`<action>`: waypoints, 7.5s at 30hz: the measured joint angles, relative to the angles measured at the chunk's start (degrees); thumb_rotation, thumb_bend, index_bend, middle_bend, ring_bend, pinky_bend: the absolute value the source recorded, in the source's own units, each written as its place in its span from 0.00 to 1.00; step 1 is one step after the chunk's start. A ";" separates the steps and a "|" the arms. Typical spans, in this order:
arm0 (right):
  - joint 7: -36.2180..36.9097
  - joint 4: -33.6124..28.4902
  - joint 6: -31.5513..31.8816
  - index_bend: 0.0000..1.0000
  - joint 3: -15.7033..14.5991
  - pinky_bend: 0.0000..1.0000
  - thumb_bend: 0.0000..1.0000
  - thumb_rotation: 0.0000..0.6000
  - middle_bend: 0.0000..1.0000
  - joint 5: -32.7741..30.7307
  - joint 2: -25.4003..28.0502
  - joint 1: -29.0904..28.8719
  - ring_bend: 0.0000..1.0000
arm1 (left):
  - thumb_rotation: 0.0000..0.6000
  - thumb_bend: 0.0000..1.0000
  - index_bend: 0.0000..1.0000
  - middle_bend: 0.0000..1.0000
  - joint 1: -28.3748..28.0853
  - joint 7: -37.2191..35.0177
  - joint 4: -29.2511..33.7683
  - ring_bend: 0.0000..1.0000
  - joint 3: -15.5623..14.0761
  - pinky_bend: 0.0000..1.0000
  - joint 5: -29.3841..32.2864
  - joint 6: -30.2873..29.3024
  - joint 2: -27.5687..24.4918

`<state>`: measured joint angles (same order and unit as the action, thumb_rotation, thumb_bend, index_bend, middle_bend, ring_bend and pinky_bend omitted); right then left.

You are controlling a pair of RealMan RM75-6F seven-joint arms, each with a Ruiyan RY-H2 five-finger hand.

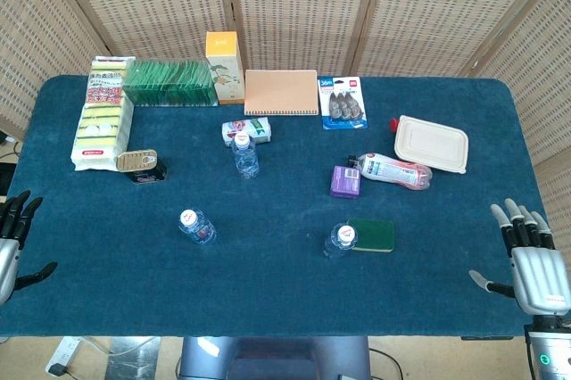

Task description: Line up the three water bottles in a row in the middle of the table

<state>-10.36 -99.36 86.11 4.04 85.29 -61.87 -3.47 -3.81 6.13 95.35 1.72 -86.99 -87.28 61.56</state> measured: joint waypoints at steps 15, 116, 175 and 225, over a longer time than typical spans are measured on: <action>17.38 2.39 0.23 0.09 -1.77 0.27 0.00 0.80 0.19 6.88 -0.51 -1.13 0.22 | 1.00 0.07 0.00 0.00 0.20 -2.24 0.43 0.00 -0.39 0.05 -0.69 0.03 -1.06; 5.50 17.74 -18.92 0.52 8.61 0.68 0.39 1.00 0.61 -1.14 -37.83 -35.38 0.58 | 1.00 0.07 0.00 0.00 -0.62 -10.39 -1.27 0.00 0.82 0.05 2.81 3.20 -2.99; -1.41 -8.47 -14.63 0.07 5.26 0.37 0.18 1.00 0.06 0.29 -15.00 -29.55 0.05 | 1.00 0.07 0.00 0.00 -0.83 -12.78 -1.41 0.00 0.72 0.05 2.56 3.74 -3.34; 23.31 9.07 4.90 0.17 -5.33 0.25 0.02 0.87 0.06 8.72 -3.72 -3.71 0.01 | 1.00 0.08 0.00 0.00 -25.76 -53.66 -19.46 0.00 -1.83 0.06 -11.24 23.80 14.70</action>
<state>12.95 -90.28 91.00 -1.29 94.01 -65.59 -7.17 -29.56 -47.53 75.88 -0.10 -98.23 -63.48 76.26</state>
